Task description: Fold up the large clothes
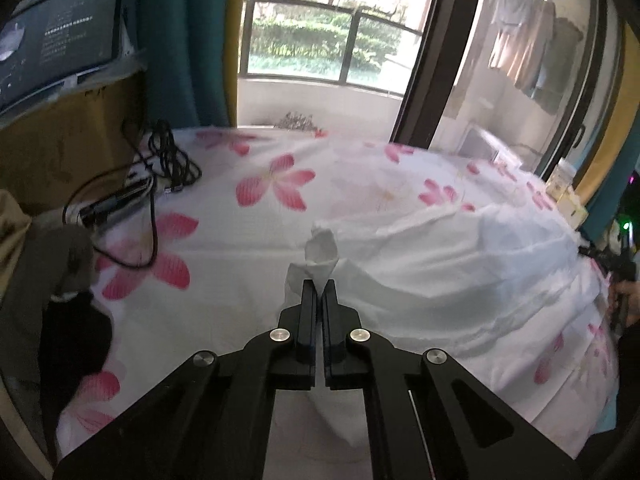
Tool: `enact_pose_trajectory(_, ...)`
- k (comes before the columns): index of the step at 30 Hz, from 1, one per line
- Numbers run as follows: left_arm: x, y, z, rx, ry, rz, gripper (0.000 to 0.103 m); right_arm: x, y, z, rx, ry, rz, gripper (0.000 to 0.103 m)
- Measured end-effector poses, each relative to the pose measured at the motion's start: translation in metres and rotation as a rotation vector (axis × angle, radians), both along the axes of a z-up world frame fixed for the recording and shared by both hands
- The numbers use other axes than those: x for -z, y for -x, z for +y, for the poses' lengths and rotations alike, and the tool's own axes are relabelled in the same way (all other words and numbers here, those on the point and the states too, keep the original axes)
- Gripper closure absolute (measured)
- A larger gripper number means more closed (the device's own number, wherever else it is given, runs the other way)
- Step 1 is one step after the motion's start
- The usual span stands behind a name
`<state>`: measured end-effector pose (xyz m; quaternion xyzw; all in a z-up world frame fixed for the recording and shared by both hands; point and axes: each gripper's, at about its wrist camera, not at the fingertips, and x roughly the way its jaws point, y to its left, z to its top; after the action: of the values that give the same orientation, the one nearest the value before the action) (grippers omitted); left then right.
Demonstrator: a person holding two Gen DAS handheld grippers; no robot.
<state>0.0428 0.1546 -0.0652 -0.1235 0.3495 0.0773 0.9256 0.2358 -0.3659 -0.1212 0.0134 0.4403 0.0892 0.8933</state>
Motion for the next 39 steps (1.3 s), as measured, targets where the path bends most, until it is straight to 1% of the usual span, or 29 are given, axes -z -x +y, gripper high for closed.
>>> enact_pose_trajectory(1,-0.002,0.000,0.002,0.002,0.011,-0.012,0.101,0.000,-0.001,-0.001,0.009,-0.007,-0.002,0.097)
enact_pose_trajectory(2,-0.005,-0.002,0.006,-0.001,0.027,-0.029,0.101,-0.003,0.000,-0.002,0.012,-0.009,-0.018,0.100)
enact_pose_trajectory(5,-0.007,-0.008,0.016,-0.007,0.071,-0.055,0.101,-0.017,0.000,0.001,0.008,0.024,-0.068,0.101)
enact_pose_trajectory(8,-0.009,-0.016,0.028,-0.020,0.106,-0.082,0.101,-0.035,-0.008,0.003,-0.002,0.036,-0.106,0.101)
enact_pose_trajectory(12,-0.013,-0.030,0.045,-0.037,0.126,-0.105,0.101,-0.051,-0.025,0.002,-0.011,0.013,-0.122,0.101)
enact_pose_trajectory(15,-0.013,-0.043,0.055,-0.046,0.123,-0.114,0.101,-0.056,-0.043,0.007,-0.024,-0.007,-0.121,0.101)
enact_pose_trajectory(16,-0.011,-0.049,0.061,-0.054,0.136,-0.115,0.101,-0.057,-0.049,0.008,-0.028,-0.009,-0.120,0.101)
enact_pose_trajectory(17,-0.008,-0.055,0.067,-0.058,0.158,-0.113,0.101,-0.056,-0.057,0.011,-0.030,-0.012,-0.115,0.101)
enact_pose_trajectory(19,-0.002,-0.063,0.076,-0.069,0.201,-0.110,0.101,-0.049,-0.074,0.013,-0.025,-0.041,-0.075,0.101)
enact_pose_trajectory(20,0.005,-0.069,0.083,-0.084,0.251,-0.101,0.101,-0.042,-0.085,0.013,-0.016,-0.063,-0.037,0.101)
enact_pose_trajectory(23,0.022,-0.082,0.097,-0.105,0.338,-0.075,0.101,-0.025,-0.103,0.012,0.024,-0.107,0.052,0.101)
enact_pose_trajectory(25,0.029,-0.085,0.100,-0.113,0.342,-0.069,0.101,-0.018,-0.107,0.013,0.033,-0.112,0.088,0.100)
enact_pose_trajectory(27,0.033,-0.087,0.101,-0.133,0.331,-0.061,0.101,-0.017,-0.107,0.014,0.048,-0.101,0.079,0.094)
enact_pose_trajectory(28,0.033,-0.087,0.101,-0.145,0.315,-0.054,0.101,-0.019,-0.106,0.013,0.060,-0.096,0.068,0.088)
enact_pose_trajectory(29,0.031,-0.086,0.100,-0.163,0.287,-0.033,0.100,-0.022,-0.103,0.011,0.064,-0.098,0.055,0.079)
enact_pose_trajectory(30,0.029,-0.084,0.097,-0.175,0.253,-0.017,0.092,-0.026,-0.101,0.010,0.066,-0.096,0.041,0.072)
enact_pose_trajectory(31,0.024,-0.082,0.093,-0.173,0.214,-0.016,0.076,-0.033,-0.096,0.009,0.067,-0.077,0.014,0.058)
enact_pose_trajectory(32,0.019,-0.079,0.088,-0.170,0.178,-0.019,0.065,-0.040,-0.090,0.010,0.062,-0.048,-0.017,0.050)
enact_pose_trajectory(33,0.011,-0.075,0.079,-0.163,0.131,-0.029,0.052,-0.045,-0.084,0.013,0.050,-0.025,-0.042,0.049)
enact_pose_trajectory(35,0.000,-0.070,0.065,-0.122,0.086,-0.044,0.051,-0.057,-0.067,0.025,-0.013,0.033,-0.085,0.049)
enact_pose_trajectory(37,-0.010,-0.073,0.033,0.012,0.031,-0.042,0.051,-0.065,-0.050,0.039,-0.071,0.086,-0.126,0.049)
enact_pose_trajectory(38,-0.011,-0.076,0.022,0.058,0.011,-0.034,0.051,-0.068,-0.040,0.049,-0.115,0.109,-0.149,0.049)
enact_pose_trajectory(39,-0.012,-0.080,0.005,0.126,-0.014,-0.025,0.051,-0.069,-0.030,0.060,-0.171,0.122,-0.166,0.049)
